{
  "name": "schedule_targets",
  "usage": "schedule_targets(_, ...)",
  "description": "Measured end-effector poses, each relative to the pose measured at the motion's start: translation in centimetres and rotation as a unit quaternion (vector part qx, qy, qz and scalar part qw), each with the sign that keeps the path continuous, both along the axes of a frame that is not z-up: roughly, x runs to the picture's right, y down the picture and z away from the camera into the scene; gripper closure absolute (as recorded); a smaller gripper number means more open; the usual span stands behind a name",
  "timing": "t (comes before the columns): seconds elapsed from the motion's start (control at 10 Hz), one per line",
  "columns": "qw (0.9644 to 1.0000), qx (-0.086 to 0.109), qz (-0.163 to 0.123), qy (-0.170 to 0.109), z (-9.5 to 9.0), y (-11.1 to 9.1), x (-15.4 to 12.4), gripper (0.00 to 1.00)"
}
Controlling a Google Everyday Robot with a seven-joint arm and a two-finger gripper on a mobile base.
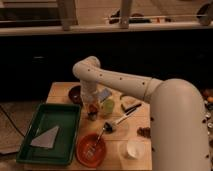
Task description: Place apple in metal cup
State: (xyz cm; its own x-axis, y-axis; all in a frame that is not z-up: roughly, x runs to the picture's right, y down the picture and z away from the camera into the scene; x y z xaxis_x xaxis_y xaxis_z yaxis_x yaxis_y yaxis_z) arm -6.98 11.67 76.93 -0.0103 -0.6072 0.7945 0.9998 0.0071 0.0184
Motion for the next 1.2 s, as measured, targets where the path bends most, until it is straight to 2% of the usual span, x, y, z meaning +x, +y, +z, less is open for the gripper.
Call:
schedule_targets(0.4,0.9999,-0.009,0.004,0.006,-0.15,-0.03,-0.36,0.28)
schedule_targets(0.5,0.9999,-0.010,0.005,0.008,-0.17,0.01,-0.33,0.23)
schedule_targets(0.6,0.9999,-0.011,0.006,0.010,-0.25,0.05,-0.34,0.20)
schedule_targets(1.2,0.9997,-0.005,0.010,0.020,-0.77,0.11,-0.33,0.20)
